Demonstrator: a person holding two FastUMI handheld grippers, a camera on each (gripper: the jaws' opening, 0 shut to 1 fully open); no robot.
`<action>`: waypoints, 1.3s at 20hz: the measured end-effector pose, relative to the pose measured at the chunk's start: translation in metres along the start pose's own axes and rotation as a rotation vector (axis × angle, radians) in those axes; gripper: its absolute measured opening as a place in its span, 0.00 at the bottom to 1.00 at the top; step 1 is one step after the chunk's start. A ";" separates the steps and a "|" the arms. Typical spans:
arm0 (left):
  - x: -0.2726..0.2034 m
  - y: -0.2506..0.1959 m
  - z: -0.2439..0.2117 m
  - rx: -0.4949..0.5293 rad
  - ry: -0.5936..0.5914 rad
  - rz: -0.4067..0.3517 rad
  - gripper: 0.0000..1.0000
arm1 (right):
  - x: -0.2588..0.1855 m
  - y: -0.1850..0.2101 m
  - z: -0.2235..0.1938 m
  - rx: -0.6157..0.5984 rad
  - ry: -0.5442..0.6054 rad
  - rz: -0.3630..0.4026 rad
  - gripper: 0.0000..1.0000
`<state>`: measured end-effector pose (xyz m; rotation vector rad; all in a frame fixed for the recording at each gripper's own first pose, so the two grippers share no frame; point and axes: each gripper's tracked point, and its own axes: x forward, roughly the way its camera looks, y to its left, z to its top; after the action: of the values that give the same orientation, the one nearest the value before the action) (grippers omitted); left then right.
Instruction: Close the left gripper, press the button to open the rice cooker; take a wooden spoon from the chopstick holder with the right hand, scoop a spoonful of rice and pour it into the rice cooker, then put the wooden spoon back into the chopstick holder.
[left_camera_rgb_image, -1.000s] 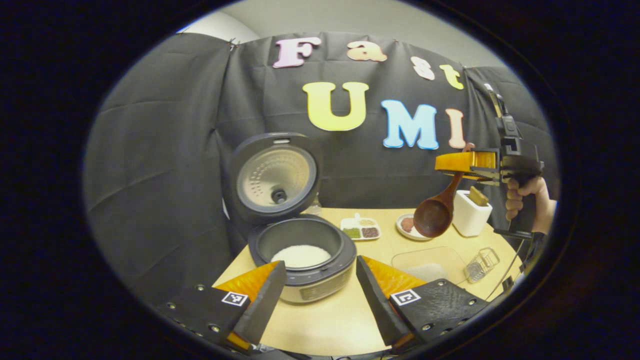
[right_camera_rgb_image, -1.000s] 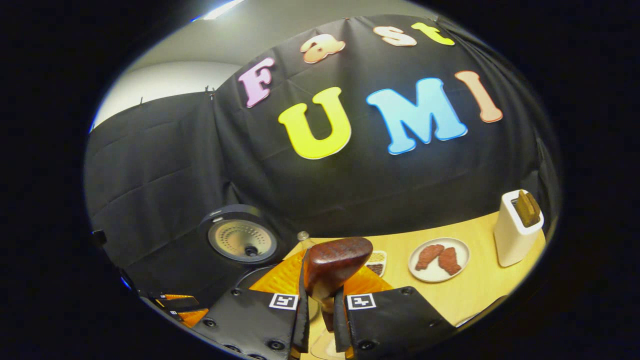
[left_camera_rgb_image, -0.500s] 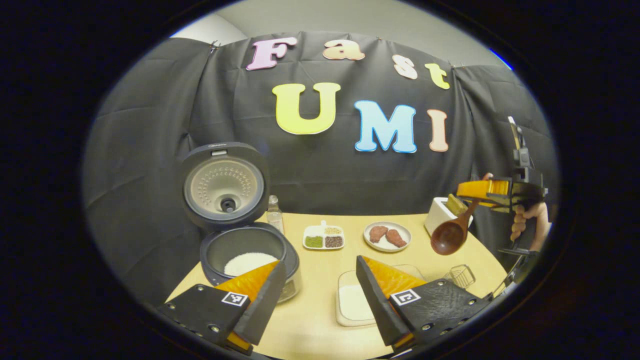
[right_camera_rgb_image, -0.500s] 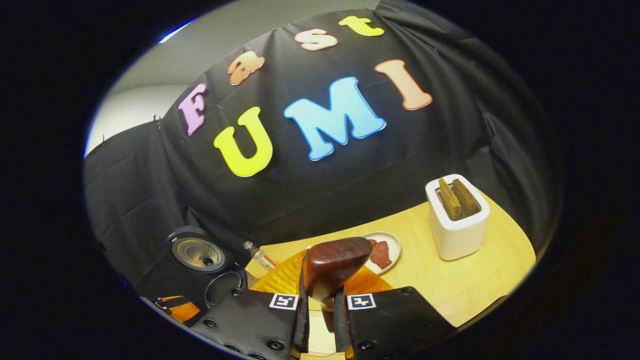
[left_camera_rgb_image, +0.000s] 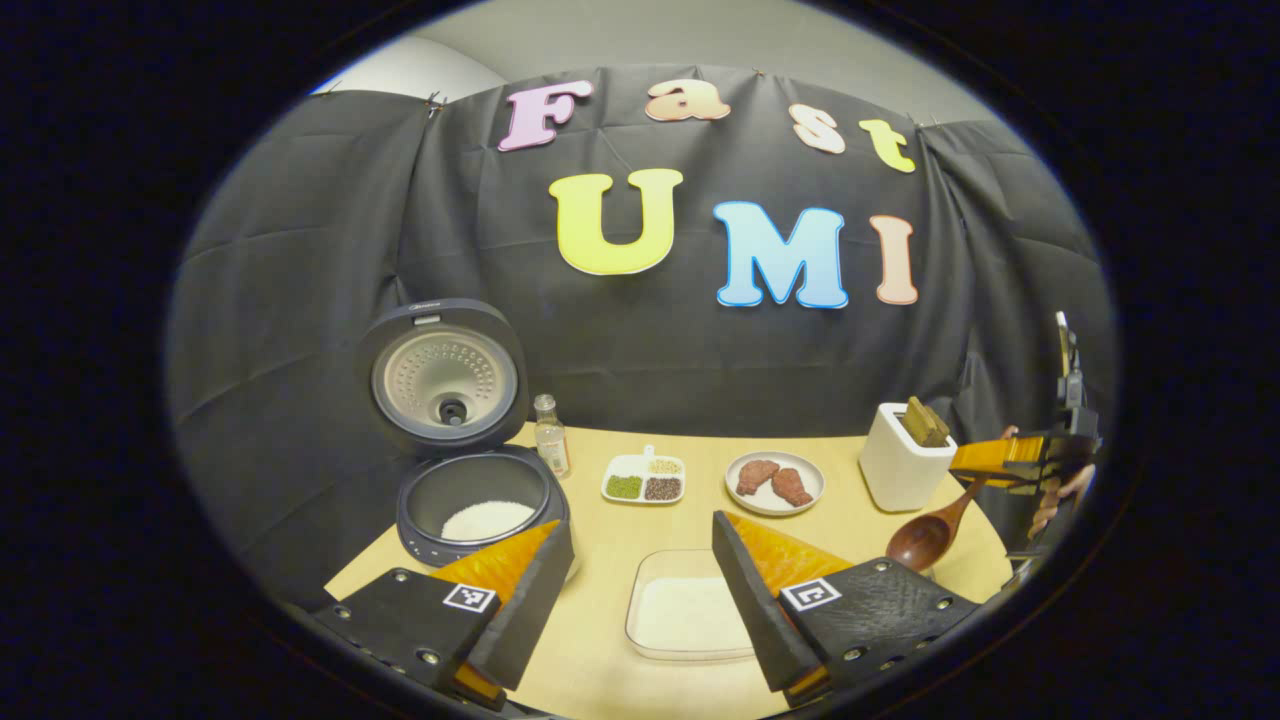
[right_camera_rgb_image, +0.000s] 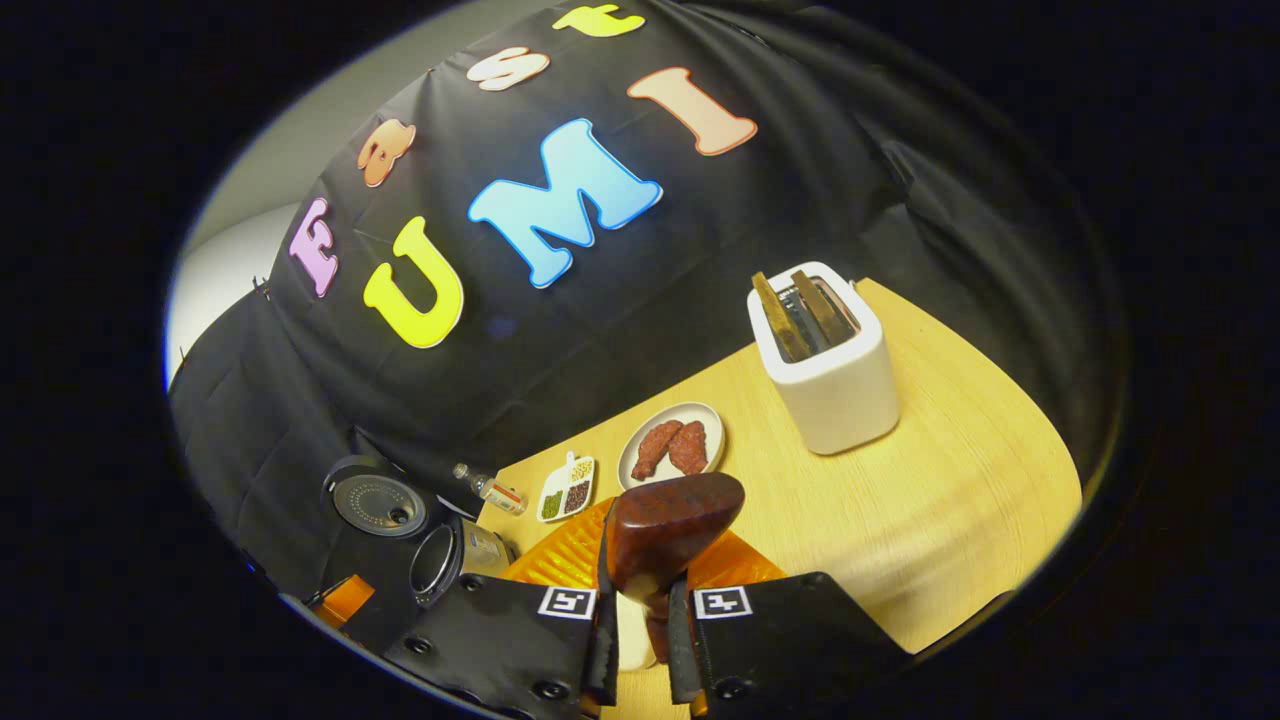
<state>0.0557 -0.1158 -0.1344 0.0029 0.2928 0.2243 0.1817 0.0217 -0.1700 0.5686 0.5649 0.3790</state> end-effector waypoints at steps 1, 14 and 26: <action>-0.002 -0.002 0.000 -0.002 0.002 0.009 0.88 | -0.001 -0.007 -0.004 0.012 0.010 -0.008 0.22; -0.018 0.016 0.023 0.027 -0.038 0.054 0.88 | 0.022 -0.069 -0.065 0.063 0.072 -0.187 0.25; 0.016 0.172 0.140 -0.040 -0.221 0.143 0.87 | -0.053 -0.076 -0.081 -0.030 -0.002 -0.409 0.98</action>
<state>0.0731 0.0592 0.0017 0.0093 0.0681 0.3689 0.1056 -0.0317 -0.2511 0.4111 0.6553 0.0000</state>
